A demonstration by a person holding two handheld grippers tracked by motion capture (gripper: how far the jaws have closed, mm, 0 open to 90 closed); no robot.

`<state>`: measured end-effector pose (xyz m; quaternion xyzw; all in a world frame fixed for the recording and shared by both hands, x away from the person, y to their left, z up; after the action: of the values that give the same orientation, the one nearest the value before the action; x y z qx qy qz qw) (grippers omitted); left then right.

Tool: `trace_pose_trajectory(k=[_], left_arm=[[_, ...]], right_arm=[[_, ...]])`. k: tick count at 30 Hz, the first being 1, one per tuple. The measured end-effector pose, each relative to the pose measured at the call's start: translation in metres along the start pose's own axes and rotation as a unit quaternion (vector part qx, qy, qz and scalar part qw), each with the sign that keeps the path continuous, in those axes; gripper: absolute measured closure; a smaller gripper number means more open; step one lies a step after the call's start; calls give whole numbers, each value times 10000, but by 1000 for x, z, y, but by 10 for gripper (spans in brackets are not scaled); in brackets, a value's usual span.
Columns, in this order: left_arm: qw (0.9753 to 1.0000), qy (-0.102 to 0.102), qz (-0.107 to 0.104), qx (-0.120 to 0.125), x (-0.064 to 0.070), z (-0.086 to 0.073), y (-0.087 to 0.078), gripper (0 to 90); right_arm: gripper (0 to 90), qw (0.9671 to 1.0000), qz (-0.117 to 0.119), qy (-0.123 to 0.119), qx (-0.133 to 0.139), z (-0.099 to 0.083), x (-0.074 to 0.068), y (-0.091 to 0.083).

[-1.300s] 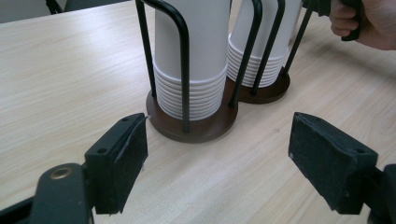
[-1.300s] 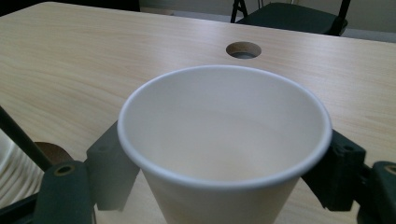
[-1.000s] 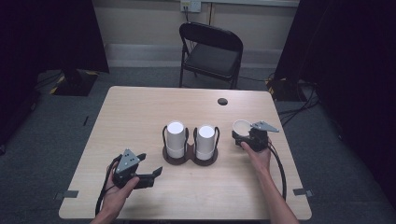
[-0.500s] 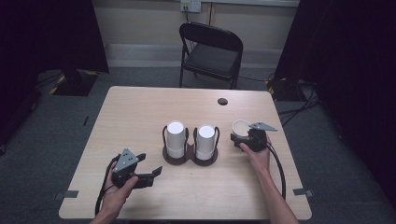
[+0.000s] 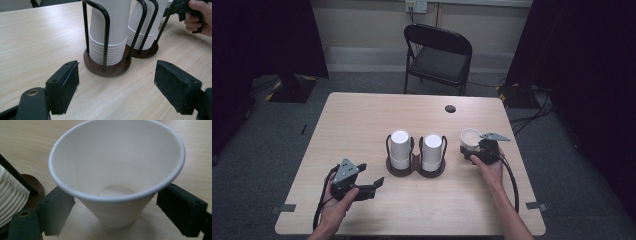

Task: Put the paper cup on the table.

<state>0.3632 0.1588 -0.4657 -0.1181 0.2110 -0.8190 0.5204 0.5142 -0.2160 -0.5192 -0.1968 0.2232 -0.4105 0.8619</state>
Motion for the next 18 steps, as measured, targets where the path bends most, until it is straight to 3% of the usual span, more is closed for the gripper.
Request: trace_pose_trajectory(k=[9,18], left_arm=[[10000,-65,23,-14,-1,0,0,199],[9999,-74,78,-30,-3,-1,1,201]], right_arm=[[141,9999,9,-22,-148,-2,1,-14],[148,10000,-56,-47,15,-4,2,-38]])
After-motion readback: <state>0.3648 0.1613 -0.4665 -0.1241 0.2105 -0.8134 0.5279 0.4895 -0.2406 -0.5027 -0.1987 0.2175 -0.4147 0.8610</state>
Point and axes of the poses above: each handheld gripper's, and its own axes: y roughly forward along the jaws, z roughly out of its top, x roughly to its right, the point moved 7 cm from there along y, roughly forward along the jaws, and after that the axes turned 13 degrees about z, right-handed, at the moved point
